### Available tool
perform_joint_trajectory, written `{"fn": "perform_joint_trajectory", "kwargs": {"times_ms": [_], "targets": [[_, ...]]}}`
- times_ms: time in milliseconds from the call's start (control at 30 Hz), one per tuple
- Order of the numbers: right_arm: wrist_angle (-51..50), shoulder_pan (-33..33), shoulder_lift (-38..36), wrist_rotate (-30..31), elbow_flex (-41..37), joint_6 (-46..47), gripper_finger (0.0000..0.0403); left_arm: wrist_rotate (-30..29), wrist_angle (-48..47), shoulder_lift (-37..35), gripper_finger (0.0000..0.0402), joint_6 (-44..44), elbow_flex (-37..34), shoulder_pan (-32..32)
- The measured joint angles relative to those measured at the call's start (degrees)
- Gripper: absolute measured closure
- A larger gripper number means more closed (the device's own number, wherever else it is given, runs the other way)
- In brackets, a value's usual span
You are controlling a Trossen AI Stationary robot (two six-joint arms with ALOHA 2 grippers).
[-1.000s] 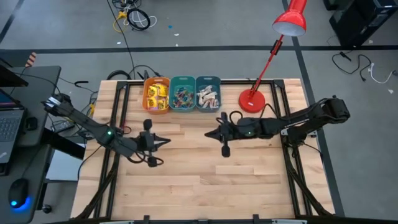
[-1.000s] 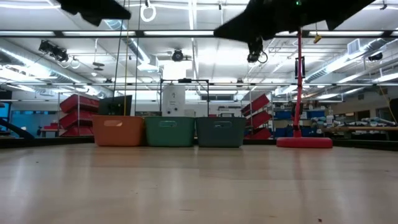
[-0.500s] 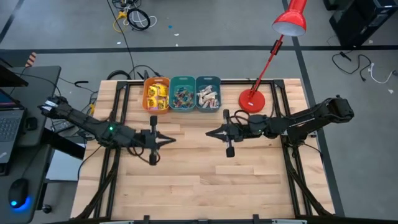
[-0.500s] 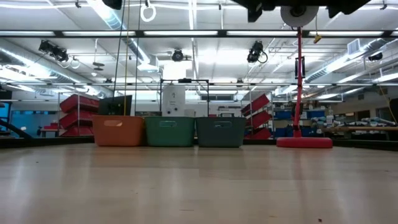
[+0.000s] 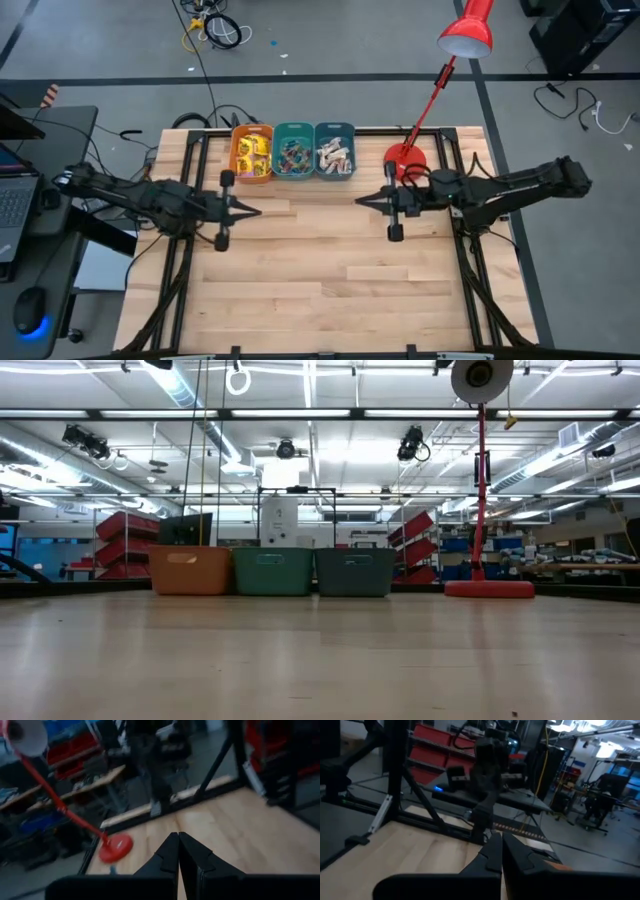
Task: Sort candy
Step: Return to Home Position
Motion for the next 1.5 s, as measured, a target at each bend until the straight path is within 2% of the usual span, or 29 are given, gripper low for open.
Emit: {"fn": "perform_joint_trajectory", "kwargs": {"times_ms": [67,200,400,667,800,933,1200,1500], "targets": [[-1.7,-0.7,-1.2,0.0,0.0,-0.3,0.0403,1.8,1.0,-2.5,0.0387,0.1,-1.4,0.0],[-2.6,-2.4,-3.2,-0.1,0.0,-1.5,0.0403,1.5,1.4,-7.7,0.0387,0.4,-4.9,0.4],[-3.9,-4.5,-7.0,-5.7,0.0,-1.9,0.0403,1.1,2.1,-17.1,0.0387,0.0,-10.3,2.6],[-9.3,-4.5,-12.4,-5.2,-0.1,-1.5,0.0403,3.2,2.7,-27.3,0.0387,-1.9,-15.9,3.1],[-9.1,-4.5,-15.9,-3.9,-2.8,-1.0,0.0403,2.6,2.1,-30.8,0.0387,-2.9,-18.3,3.1],[-6.5,-4.5,-20.6,-3.8,-7.5,0.9,0.0403,0.7,0.0,-34.0,0.0387,-3.1,-19.9,3.1],[0.0,-4.5,-28.6,-3.8,-17.1,3.1,0.0403,2.0,1.8,-38.4,0.0387,-5.0,-25.6,3.1],[2.6,-4.5,-36.8,-3.7,-24.5,5.0,0.0403,2.7,4.8,-38.4,0.0387,-6.0,-29.5,3.1]]}}
